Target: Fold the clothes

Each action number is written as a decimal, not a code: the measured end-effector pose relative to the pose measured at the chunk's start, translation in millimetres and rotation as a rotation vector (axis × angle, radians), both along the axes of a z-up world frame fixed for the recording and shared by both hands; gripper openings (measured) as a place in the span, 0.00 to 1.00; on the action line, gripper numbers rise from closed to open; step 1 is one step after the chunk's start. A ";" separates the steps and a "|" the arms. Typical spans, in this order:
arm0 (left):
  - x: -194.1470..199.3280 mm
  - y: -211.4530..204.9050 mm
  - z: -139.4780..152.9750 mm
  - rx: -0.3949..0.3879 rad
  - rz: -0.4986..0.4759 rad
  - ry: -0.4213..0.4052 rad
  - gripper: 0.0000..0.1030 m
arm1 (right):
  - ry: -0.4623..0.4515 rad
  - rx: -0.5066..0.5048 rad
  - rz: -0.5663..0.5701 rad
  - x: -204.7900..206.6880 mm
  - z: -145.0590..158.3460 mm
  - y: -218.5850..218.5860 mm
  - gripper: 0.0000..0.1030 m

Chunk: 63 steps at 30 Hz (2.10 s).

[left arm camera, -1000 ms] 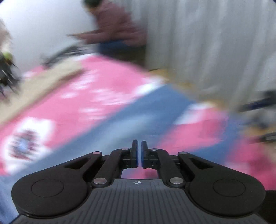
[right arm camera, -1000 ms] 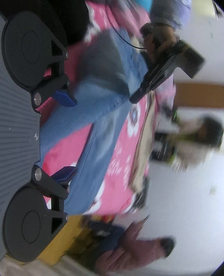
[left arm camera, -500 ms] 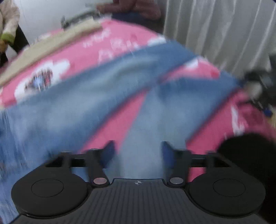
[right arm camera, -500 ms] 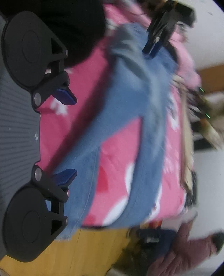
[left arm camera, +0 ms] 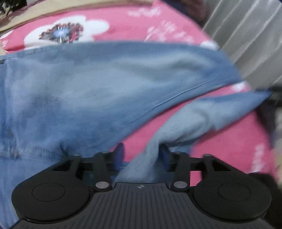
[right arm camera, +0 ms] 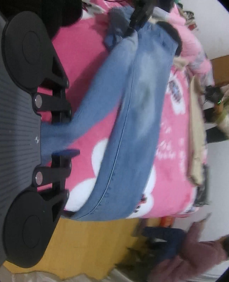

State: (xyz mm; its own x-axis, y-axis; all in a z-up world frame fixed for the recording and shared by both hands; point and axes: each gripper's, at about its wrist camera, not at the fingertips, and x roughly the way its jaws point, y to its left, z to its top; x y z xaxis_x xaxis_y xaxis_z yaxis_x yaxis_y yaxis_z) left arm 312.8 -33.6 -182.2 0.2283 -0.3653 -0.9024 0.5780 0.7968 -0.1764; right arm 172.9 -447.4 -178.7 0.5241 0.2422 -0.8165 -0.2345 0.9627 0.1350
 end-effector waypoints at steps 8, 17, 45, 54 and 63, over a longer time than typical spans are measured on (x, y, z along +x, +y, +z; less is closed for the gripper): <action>-44.9 31.1 47.3 -0.105 0.179 -0.215 0.55 | 0.098 0.246 -0.189 33.9 -16.7 -37.7 0.60; -131.3 -79.5 20.9 0.105 -0.520 -0.619 0.54 | 0.242 0.550 -0.343 58.4 -16.6 -77.3 0.50; -29.9 -46.7 11.5 -0.679 0.139 0.559 0.07 | 0.359 0.639 -0.366 -25.8 18.6 -135.7 0.66; -95.6 -99.5 9.4 -0.231 -0.239 0.503 0.37 | 0.511 0.915 -0.666 -151.1 -95.8 -114.9 0.78; -137.7 -56.9 68.8 -0.195 -0.171 0.273 0.54 | 0.289 1.196 -1.043 -177.1 -129.9 -176.5 0.90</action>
State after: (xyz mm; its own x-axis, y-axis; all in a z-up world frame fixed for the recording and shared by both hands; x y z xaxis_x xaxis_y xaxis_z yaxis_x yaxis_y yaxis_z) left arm 175.1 -90.5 -113.4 -0.0902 -0.5488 -0.8311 0.6105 0.6289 -0.4815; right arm -4.2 -623.9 -308.6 0.7301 0.4350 -0.5270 0.5874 -0.0053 0.8093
